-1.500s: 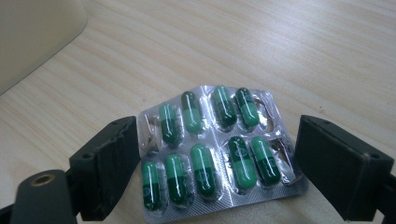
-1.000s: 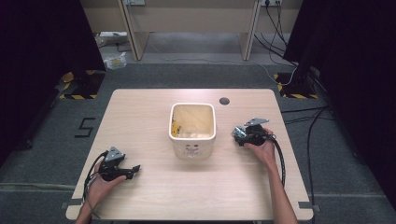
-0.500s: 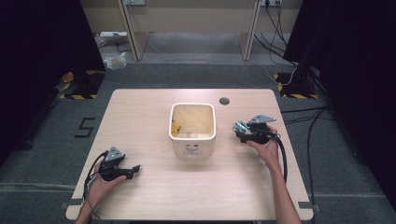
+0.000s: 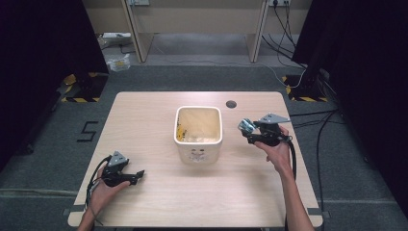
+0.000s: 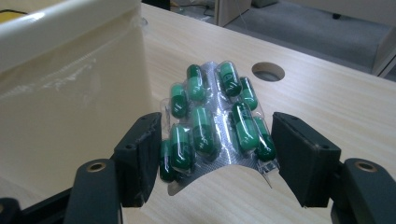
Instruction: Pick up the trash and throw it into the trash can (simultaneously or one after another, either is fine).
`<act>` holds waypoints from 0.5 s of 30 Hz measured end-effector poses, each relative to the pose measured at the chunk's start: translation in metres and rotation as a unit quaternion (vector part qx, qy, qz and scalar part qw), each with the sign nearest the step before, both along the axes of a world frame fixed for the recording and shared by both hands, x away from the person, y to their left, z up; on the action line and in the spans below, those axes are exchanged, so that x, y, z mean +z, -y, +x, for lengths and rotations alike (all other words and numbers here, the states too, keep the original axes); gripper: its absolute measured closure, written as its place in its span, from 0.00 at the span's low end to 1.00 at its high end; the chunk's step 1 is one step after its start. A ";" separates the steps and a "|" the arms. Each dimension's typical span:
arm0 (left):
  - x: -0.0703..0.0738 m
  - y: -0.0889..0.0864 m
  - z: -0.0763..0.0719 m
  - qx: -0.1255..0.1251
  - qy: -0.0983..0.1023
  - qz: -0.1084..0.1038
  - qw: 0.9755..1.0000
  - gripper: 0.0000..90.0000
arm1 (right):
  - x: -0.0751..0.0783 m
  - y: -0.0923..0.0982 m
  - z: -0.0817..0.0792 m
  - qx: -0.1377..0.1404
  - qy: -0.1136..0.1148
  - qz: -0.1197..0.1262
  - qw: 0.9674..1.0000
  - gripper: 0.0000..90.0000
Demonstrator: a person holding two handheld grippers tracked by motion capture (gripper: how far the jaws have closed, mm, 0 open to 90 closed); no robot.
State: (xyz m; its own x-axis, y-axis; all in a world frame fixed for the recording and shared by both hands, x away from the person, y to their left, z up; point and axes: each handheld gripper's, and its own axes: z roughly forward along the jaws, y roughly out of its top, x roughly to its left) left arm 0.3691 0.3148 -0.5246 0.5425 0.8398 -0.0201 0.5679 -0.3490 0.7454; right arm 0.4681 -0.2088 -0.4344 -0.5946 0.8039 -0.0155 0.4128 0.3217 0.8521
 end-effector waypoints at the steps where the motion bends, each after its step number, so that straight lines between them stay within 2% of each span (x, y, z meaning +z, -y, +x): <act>1: 0.000 0.000 0.000 0.000 0.000 0.000 1.000 0.16 | 0.002 0.000 -0.001 -0.001 0.003 -0.001 1.000 0.39; 9: 0.000 0.000 0.000 0.000 0.000 0.000 1.000 0.16 | 0.032 -0.004 -0.012 0.011 0.029 0.015 0.999 0.40; 15: 0.000 0.000 0.000 0.000 0.000 0.000 1.000 0.16 | 0.047 -0.009 -0.019 0.021 0.042 0.022 0.999 0.40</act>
